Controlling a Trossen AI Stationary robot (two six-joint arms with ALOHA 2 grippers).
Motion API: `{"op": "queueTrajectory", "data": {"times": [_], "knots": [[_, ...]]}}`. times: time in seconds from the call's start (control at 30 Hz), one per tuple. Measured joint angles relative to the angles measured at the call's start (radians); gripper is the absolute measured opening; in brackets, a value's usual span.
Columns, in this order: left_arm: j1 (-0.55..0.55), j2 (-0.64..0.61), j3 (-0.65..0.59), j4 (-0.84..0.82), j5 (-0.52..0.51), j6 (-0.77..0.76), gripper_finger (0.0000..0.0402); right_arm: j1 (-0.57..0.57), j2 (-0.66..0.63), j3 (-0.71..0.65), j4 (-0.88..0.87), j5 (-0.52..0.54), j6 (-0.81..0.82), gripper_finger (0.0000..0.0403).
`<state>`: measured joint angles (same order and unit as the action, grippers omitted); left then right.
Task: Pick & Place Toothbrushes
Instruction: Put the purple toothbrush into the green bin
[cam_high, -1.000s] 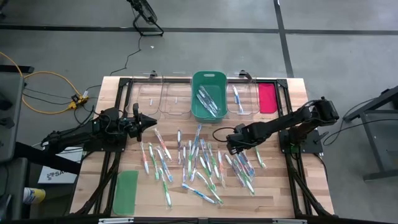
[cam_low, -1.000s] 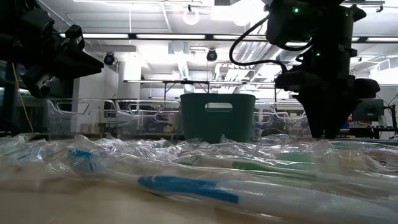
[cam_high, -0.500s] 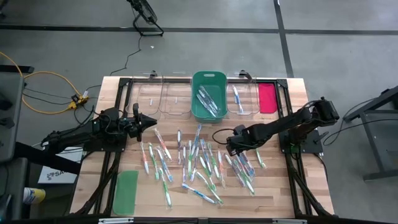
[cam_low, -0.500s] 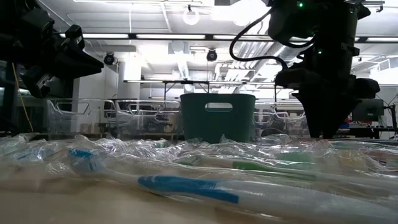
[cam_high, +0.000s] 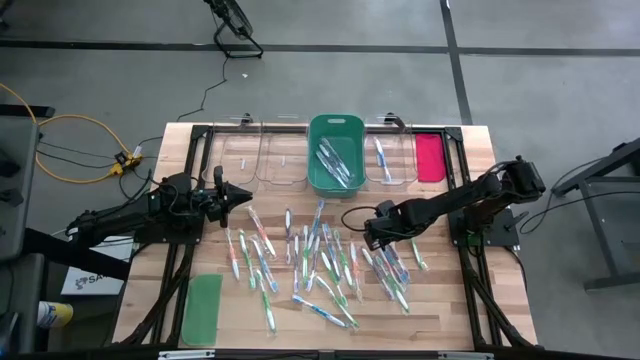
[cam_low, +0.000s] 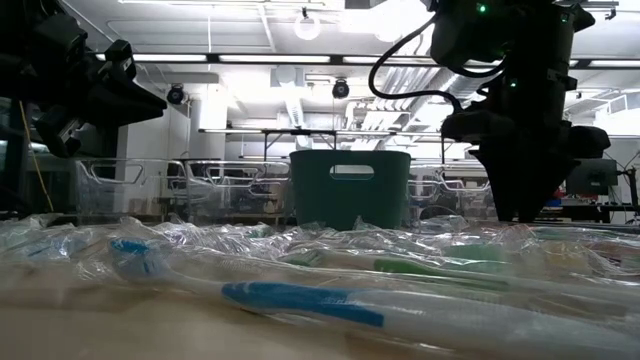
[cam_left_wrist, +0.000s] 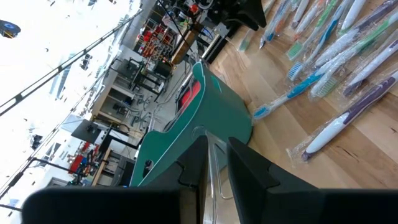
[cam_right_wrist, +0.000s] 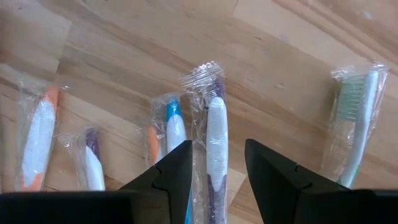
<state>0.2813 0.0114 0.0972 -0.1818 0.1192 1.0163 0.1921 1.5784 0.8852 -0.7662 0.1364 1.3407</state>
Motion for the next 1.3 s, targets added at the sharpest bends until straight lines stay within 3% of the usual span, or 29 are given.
{"op": "queueTrajectory", "data": {"times": [0.57,0.83,1.3], "knots": [[0.0,0.0,0.0,0.0,0.0,0.0,0.0055,0.0,0.0,-0.007,0.025,0.011,0.069,0.014],[0.0,0.0,0.0,0.0,0.0,0.0,0.0055,0.0,0.0,-0.072,0.089,-0.009,0.127,0.014],[0.0,0.0,0.0,0.0,0.0,0.0,0.0055,0.0,0.0,-0.077,0.086,-0.006,-0.054,0.014]]}}
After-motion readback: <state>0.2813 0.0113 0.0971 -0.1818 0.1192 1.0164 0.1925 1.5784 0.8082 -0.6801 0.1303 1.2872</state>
